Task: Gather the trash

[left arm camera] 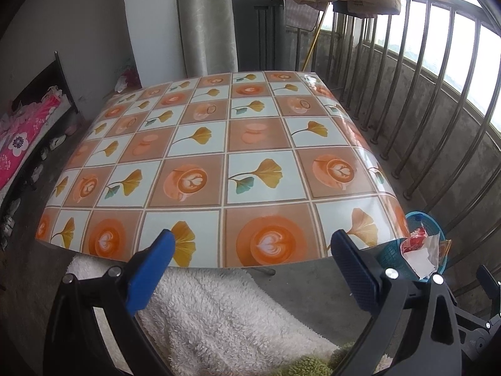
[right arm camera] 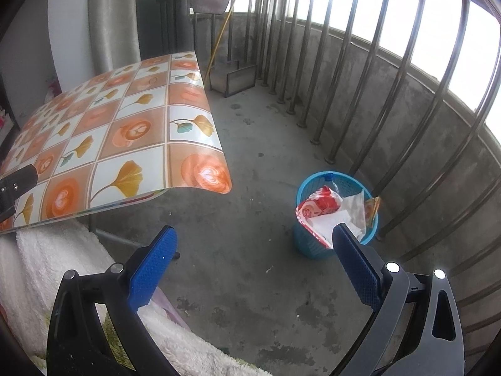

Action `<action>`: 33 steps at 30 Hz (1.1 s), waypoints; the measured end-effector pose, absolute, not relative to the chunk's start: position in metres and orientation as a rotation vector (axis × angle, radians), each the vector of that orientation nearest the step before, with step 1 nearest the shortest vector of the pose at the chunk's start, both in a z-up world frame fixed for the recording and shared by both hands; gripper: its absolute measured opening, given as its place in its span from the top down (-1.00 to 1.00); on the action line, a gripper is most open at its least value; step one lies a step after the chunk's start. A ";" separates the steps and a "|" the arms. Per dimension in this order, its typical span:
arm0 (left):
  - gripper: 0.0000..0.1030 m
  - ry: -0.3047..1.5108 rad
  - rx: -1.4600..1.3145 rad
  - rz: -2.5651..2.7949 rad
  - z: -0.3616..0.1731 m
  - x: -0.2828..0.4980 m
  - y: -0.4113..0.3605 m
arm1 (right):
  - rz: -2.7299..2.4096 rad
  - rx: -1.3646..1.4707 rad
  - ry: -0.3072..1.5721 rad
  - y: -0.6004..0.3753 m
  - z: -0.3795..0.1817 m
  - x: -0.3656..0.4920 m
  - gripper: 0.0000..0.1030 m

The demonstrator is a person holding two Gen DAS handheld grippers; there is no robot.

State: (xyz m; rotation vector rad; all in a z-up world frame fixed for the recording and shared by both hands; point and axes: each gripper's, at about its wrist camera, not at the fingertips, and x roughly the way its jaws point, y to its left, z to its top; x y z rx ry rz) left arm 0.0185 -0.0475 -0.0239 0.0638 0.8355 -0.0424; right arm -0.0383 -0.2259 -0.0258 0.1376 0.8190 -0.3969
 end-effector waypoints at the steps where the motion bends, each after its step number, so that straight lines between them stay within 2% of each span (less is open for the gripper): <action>1: -0.89 0.837 0.065 -0.043 -0.024 0.019 -0.048 | -0.397 0.138 0.819 -0.226 -0.026 -0.038 -0.85; 33: -0.89 0.856 0.082 -0.090 -0.027 0.013 -0.059 | -0.404 0.139 0.823 -0.226 -0.026 -0.040 -0.85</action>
